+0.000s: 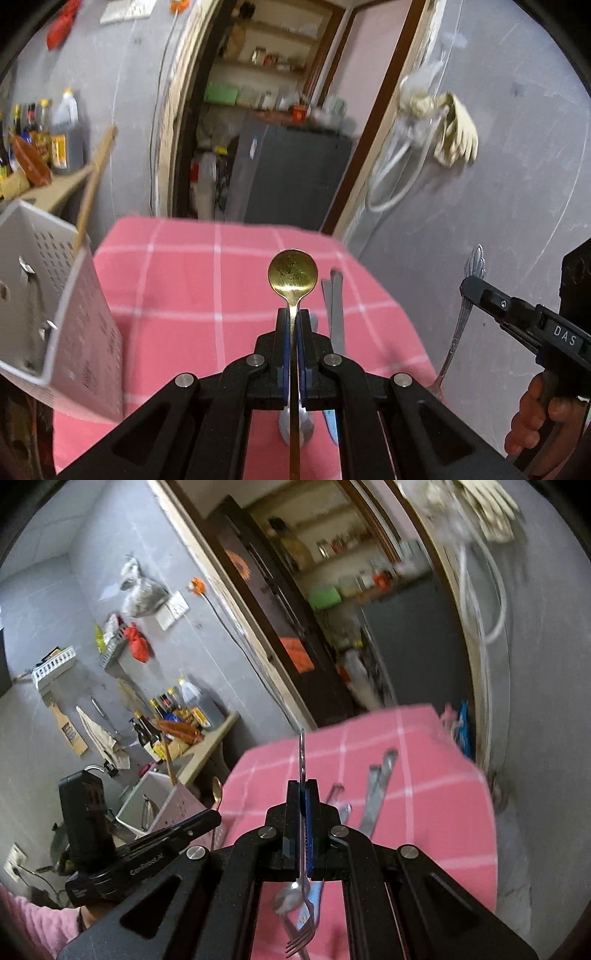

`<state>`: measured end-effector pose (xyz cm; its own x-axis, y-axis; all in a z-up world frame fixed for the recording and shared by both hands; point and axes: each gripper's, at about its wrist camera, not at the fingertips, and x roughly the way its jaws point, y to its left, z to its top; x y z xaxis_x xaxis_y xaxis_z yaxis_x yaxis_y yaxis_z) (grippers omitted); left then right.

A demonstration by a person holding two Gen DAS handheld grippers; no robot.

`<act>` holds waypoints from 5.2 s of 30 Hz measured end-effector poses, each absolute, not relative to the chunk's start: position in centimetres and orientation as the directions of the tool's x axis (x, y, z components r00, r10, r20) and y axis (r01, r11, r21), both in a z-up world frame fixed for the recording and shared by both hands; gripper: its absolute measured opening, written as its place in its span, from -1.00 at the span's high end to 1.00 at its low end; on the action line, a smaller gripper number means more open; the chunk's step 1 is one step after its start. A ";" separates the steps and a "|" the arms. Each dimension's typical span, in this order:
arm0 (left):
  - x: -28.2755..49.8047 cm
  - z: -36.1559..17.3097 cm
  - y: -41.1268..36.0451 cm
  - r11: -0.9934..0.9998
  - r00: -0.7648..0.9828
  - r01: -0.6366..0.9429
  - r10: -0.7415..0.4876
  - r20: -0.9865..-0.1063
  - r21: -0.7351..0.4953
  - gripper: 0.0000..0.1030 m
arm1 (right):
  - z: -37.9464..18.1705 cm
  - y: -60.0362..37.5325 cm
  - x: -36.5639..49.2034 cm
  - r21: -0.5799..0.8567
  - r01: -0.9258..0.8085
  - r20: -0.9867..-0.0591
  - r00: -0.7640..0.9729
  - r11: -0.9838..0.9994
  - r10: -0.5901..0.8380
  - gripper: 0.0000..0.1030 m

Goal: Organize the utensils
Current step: 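Lift and carry the gold spoon and fork to the white caddy, then release the gold spoon with the left tool while the right releases the fork into the caddy, then move both tools down to the utensils on the pink tablecloth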

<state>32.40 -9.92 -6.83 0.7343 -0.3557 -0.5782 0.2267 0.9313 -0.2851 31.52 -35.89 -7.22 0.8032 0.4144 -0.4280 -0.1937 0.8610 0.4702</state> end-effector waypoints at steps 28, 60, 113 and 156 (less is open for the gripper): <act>30.8 5.7 4.7 0.927 0.946 0.095 -0.198 -0.258 -0.364 0.93 | 5.9 -20.0 35.2 0.361 -0.522 -0.038 0.820 0.773 0.572 0.95; 32.1 -4.0 9.1 0.934 0.944 0.033 -0.147 -0.297 -0.356 0.92 | -3.0 -10.2 40.5 0.305 -0.609 -0.163 0.724 0.732 0.670 0.94; 25.0 -0.6 -6.9 0.962 0.898 0.212 -0.262 -0.355 -0.172 -0.99 | 0.7 -34.9 24.3 0.233 -0.126 -0.251 0.950 0.964 0.185 -0.98; 45.3 -16.8 -16.0 0.916 0.495 0.211 -0.402 -0.770 -0.342 0.09 | -18.2 -37.3 47.1 0.458 -0.145 -0.655 0.613 0.877 0.443 0.25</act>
<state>45.33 -16.03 -16.77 0.4953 -0.4016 -0.7703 0.2110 0.9158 -0.3418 47.13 -37.34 -18.23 0.6125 0.4430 -0.6547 -0.1447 0.8771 0.4581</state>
